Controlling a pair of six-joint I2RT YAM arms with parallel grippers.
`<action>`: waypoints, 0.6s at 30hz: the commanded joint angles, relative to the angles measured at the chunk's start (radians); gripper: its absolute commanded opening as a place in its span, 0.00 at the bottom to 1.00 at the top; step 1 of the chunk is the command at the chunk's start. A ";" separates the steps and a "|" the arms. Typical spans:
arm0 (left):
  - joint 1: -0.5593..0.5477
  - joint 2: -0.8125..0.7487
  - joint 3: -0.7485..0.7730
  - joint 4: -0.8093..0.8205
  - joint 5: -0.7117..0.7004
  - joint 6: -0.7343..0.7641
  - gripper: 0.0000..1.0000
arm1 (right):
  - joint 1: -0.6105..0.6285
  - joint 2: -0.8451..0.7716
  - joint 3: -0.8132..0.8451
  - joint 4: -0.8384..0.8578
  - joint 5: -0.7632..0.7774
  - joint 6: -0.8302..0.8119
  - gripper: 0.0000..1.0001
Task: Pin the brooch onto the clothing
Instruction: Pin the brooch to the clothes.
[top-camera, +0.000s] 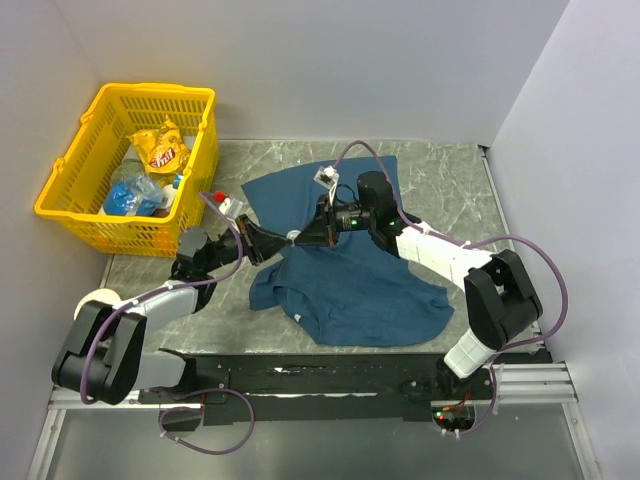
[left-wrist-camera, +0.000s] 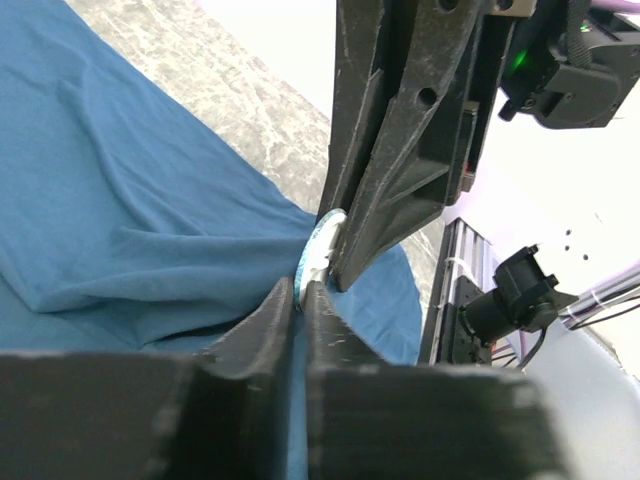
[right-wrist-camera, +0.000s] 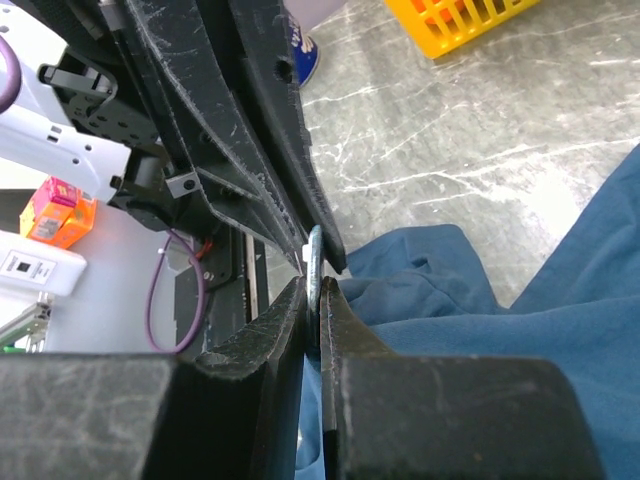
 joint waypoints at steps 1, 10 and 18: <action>-0.004 -0.003 0.012 0.070 0.043 -0.004 0.01 | -0.001 -0.060 0.002 0.065 -0.009 0.005 0.00; -0.011 -0.074 0.041 -0.048 0.002 0.057 0.01 | -0.001 -0.026 0.050 -0.037 -0.020 -0.058 0.03; -0.021 -0.120 0.038 -0.096 0.005 0.074 0.01 | -0.001 -0.026 0.054 -0.035 -0.011 -0.060 0.01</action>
